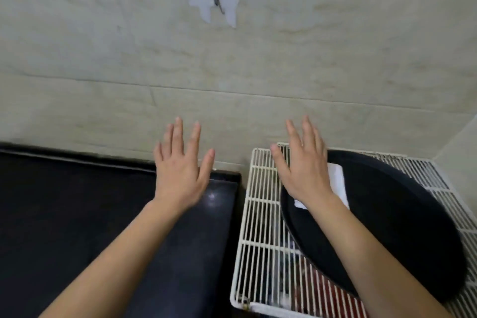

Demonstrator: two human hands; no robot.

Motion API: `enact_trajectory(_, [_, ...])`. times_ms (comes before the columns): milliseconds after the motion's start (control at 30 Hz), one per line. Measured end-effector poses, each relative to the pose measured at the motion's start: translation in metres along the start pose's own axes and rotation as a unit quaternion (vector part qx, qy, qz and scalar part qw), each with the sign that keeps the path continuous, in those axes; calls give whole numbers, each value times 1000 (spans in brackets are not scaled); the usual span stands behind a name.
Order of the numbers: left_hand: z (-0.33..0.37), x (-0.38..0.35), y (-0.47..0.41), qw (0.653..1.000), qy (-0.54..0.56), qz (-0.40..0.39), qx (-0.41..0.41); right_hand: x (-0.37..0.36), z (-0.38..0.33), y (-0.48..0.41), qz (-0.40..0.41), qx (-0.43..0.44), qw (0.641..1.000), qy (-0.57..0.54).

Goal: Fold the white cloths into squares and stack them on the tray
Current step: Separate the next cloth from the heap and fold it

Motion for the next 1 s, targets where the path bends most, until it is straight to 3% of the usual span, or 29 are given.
enact_trajectory(200, [-116, 48, 55, 993, -109, -14, 49, -51, -110, 2, -54, 108, 991, 53])
enact_trajectory(400, [-279, 153, 153, 979, -160, 8, 125, -114, -307, 34, -54, 212, 976, -4])
enact_trajectory(533, [-393, 216, 235, 966, -196, -3, 167, -166, -444, 70, -80, 235, 968, -35])
enact_trajectory(733, [-534, 297, 342, 935, -208, -5, 286, -230, -631, 132, -146, 345, 926, -55])
enact_trajectory(1000, [-644, 318, 424, 902, -194, -9, 385, -304, -764, 171, -194, 433, 879, -54])
Point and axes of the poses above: each hand's wrist, its own y-axis away from the middle knuckle, its own x-axis out of the back of the hand, z = x × y, the point moved 1 cm from there along -y, towards the middle knuckle, and after that the axes turned 5 degrees about -z, right-handed, at the moved point
